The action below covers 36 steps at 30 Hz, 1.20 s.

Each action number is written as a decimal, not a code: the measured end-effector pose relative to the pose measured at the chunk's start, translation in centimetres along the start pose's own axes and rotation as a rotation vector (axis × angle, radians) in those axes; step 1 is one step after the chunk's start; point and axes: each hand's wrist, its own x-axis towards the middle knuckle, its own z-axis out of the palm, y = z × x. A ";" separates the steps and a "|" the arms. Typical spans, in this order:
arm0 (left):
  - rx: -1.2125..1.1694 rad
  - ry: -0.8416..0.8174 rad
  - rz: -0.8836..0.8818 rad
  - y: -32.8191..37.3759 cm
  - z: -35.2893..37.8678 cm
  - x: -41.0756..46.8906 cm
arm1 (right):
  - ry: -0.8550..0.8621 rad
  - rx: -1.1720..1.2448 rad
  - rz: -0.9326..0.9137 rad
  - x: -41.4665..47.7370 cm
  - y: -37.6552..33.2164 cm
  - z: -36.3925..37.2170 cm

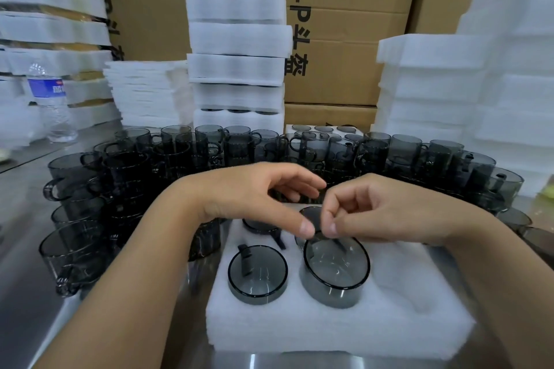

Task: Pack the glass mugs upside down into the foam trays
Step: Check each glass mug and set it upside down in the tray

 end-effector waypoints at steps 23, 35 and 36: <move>0.321 -0.171 -0.187 0.9 1.6 0.8 | 0.060 -0.332 0.213 0.1 0.4 0.0; 0.252 -0.205 -0.159 0.4 1.6 1.1 | 0.080 -0.371 0.273 0.1 0.1 0.1; 0.252 -0.205 -0.158 0.3 1.6 1.2 | 0.080 -0.376 0.276 0.1 0.1 0.0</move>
